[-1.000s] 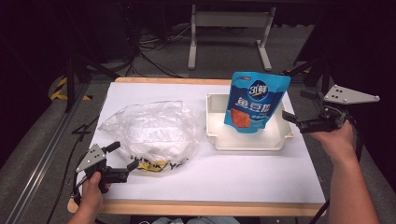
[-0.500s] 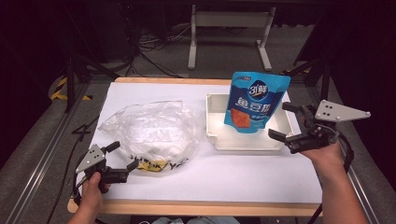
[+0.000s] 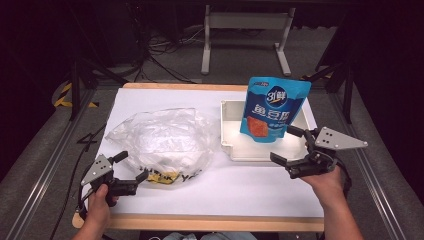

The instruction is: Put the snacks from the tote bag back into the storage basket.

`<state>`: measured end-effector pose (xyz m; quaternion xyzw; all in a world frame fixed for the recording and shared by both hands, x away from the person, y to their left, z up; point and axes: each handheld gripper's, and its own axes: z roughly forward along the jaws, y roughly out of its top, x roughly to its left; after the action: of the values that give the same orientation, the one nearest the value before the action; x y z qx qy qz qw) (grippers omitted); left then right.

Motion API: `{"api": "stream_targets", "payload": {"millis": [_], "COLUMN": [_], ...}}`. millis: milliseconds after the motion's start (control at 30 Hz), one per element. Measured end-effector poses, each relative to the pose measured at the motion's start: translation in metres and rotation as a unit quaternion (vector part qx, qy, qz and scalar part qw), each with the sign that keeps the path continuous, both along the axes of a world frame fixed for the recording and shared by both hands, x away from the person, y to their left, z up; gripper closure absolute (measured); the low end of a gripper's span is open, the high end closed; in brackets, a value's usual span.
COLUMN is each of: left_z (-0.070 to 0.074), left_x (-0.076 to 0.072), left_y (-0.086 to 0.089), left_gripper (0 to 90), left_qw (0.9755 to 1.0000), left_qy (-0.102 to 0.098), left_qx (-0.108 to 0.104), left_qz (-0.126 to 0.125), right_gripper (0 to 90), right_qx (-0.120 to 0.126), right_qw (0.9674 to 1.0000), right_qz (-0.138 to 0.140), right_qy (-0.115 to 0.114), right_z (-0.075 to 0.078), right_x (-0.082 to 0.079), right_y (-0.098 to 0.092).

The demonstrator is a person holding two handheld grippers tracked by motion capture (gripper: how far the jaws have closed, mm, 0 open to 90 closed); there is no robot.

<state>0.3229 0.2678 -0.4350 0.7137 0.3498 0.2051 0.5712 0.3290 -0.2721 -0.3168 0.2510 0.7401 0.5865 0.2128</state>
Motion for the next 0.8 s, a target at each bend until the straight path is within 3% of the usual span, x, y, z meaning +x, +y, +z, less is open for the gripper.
{"api": "stream_targets", "payload": {"millis": [200, 300, 433, 600, 733, 800], "left_z": [0.0, 0.0, 0.0, -0.001, -0.004, -0.004], "left_x": [-0.001, 0.0, -0.001, -0.002, -0.004, -0.004], "left_y": [0.0, 0.0, -0.001, -0.001, -0.003, -0.003], "left_gripper": [0.2, 0.2, 0.2, 0.2, 0.2, 0.2], "left_qw": [1.0, 1.0, 1.0, 0.9999, 0.9998, 0.9998], "left_qy": [0.0, 0.001, 0.0, -0.003, -0.008, -0.01], "left_qx": [0.0, 0.001, 0.004, 0.01, 0.016, 0.015], "left_qz": [0.0, -0.001, -0.001, -0.001, 0.0, 0.0], "right_gripper": [0.2, 0.2, 0.2, 0.2, 0.4, 0.4], "right_qx": [-0.008, -0.001, -0.005, -0.03, -0.038, -0.037], "right_qw": [0.9998, 1.0, 0.9999, 0.9992, 0.9976, 0.9977], "right_qz": [-0.01, -0.006, -0.011, -0.023, -0.037, -0.037], "right_qy": [0.014, 0.003, 0.008, 0.013, 0.044, 0.043], "right_z": [-0.025, -0.039, -0.052, -0.077, -0.098, -0.101], "right_x": [0.003, 0.004, 0.007, 0.011, 0.015, 0.015], "right_y": [0.008, 0.01, 0.012, 0.014, 0.015, 0.015]}}
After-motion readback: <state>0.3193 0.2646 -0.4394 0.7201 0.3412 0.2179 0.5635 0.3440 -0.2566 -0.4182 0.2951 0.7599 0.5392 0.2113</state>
